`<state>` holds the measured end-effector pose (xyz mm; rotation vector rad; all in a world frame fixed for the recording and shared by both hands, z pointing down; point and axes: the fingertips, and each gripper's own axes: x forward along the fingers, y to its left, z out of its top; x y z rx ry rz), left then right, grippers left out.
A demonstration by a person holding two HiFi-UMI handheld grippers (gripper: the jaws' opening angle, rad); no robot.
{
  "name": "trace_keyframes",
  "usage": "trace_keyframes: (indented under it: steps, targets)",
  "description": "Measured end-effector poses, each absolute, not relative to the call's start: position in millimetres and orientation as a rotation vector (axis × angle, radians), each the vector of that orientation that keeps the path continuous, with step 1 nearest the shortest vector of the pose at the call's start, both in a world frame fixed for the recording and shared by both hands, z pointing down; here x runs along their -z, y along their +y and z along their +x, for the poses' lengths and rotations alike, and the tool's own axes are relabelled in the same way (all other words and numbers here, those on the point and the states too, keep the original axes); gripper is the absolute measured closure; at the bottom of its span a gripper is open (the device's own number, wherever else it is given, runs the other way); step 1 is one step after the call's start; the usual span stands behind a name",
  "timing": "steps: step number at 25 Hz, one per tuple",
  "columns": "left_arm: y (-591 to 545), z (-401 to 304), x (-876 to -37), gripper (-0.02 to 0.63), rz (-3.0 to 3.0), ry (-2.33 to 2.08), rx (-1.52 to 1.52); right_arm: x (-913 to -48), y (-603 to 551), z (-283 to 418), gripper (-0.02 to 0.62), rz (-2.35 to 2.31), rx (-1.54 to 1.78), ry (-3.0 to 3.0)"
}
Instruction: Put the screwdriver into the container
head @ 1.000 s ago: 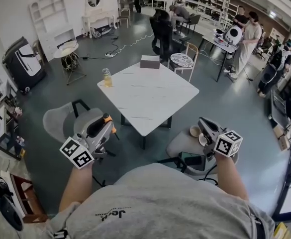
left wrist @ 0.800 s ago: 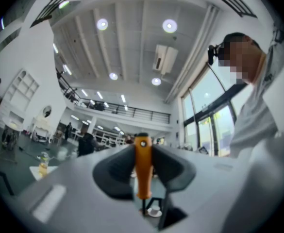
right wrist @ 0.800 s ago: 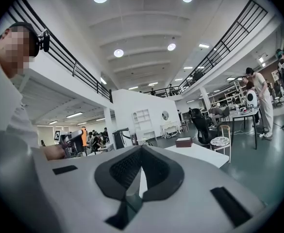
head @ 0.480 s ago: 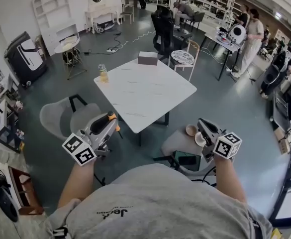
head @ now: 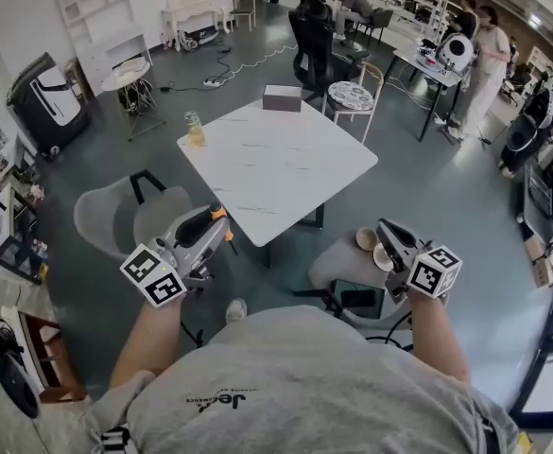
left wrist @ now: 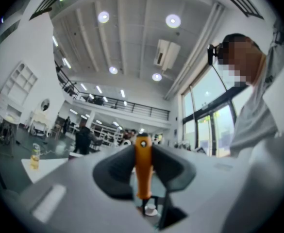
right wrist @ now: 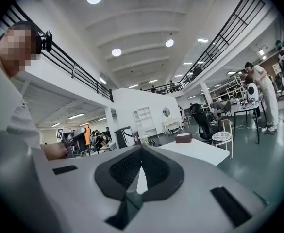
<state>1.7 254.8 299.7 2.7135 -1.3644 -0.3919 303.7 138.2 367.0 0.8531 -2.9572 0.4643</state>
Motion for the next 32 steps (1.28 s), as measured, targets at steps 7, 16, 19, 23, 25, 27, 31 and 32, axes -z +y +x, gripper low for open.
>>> trace_keyframes:
  steps: [7, 16, 19, 23, 25, 27, 31, 32]
  targets:
    - [215.7, -14.6, -313.2, 0.494, 2.718, -1.284, 0.399, -376.2, 112.6, 290.9, 0.586, 0.912, -0.482, -2.916]
    - [136.7, -66.6, -321.3, 0.494, 2.784, -1.18, 0.394, -378.6, 59.4, 241.0, 0.586, 1.021, -0.45, -2.887]
    - [108.2, -88.8, -318.0, 0.494, 2.798, -1.141, 0.4, -373.0, 36.5, 221.8, 0.586, 1.073, -0.453, -2.882]
    - [67.7, -121.3, -312.7, 0.494, 2.805, -1.102, 0.412, -365.4, 3.2, 185.8, 0.586, 1.1, -0.444, -2.882]
    - [51.1, -136.3, -310.4, 0.494, 2.811, -1.084, 0.408, -361.4, -10.8, 168.9, 0.586, 1.11, -0.438, -2.879]
    - [35.8, -151.6, -308.9, 0.494, 2.815, -1.072, 0.405, -358.7, -24.0, 154.2, 0.586, 1.125, -0.438, -2.874]
    - [5.4, -178.4, -310.5, 0.494, 2.813, -1.044, 0.409, -359.2, -49.3, 128.8, 0.586, 1.155, -0.451, -2.855]
    - [-1.8, -184.8, -311.5, 0.494, 2.813, -1.039, 0.408, -359.7, -55.2, 122.4, 0.586, 1.161, -0.454, -2.85]
